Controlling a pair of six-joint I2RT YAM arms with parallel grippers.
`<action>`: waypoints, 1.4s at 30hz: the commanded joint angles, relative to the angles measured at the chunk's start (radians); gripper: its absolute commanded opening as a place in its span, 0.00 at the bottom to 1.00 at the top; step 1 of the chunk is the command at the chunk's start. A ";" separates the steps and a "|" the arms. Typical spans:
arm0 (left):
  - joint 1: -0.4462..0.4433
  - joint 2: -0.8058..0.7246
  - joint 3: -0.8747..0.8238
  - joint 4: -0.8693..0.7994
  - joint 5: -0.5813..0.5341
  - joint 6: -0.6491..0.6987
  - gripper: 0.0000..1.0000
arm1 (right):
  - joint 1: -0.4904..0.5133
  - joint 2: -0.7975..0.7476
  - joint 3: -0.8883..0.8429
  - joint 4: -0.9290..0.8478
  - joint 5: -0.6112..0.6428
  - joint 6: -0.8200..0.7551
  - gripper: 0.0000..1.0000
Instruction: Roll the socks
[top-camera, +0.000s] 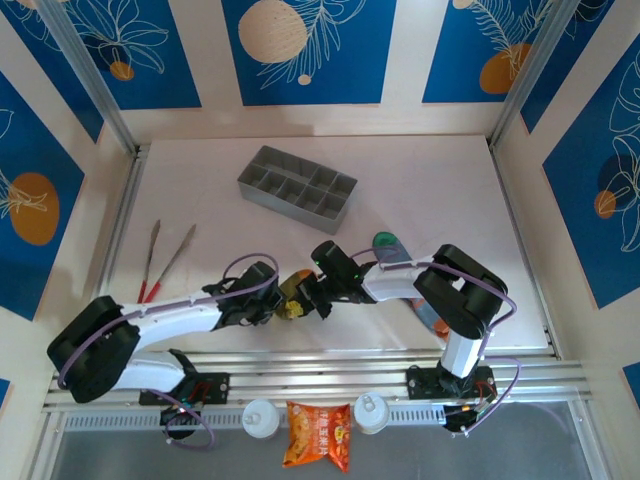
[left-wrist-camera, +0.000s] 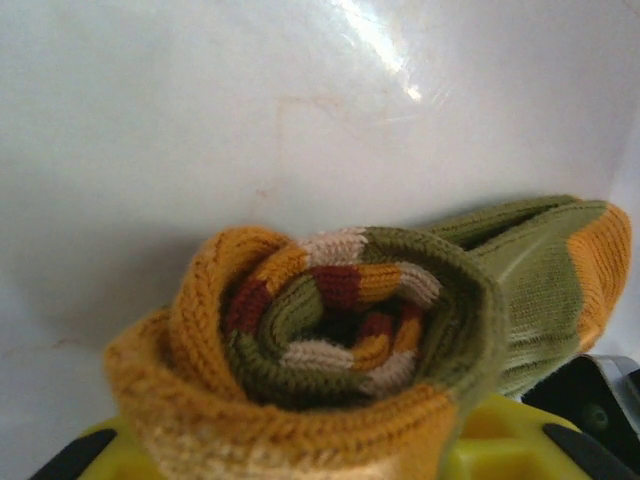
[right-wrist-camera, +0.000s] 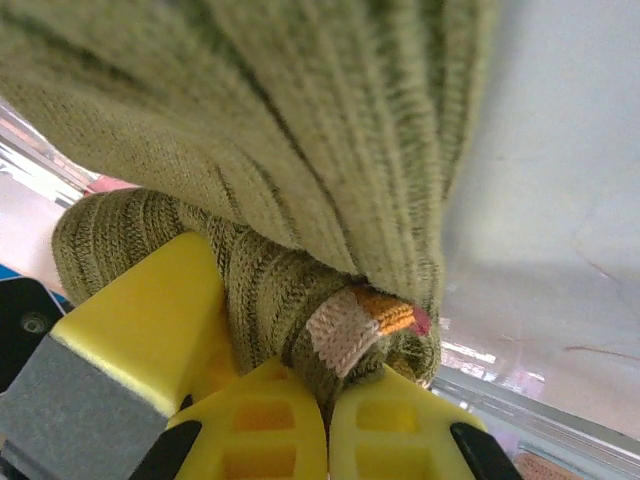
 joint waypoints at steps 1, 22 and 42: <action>-0.043 0.096 -0.020 -0.126 0.077 -0.017 0.25 | -0.021 0.134 -0.069 -0.284 0.028 0.029 0.00; -0.009 0.044 0.131 -0.759 0.021 -0.358 0.00 | -0.086 0.163 0.525 -0.727 -0.047 -1.016 0.39; 0.006 0.637 0.507 -0.804 0.096 -0.237 0.00 | 0.113 -0.179 -0.128 0.178 0.223 -0.217 0.43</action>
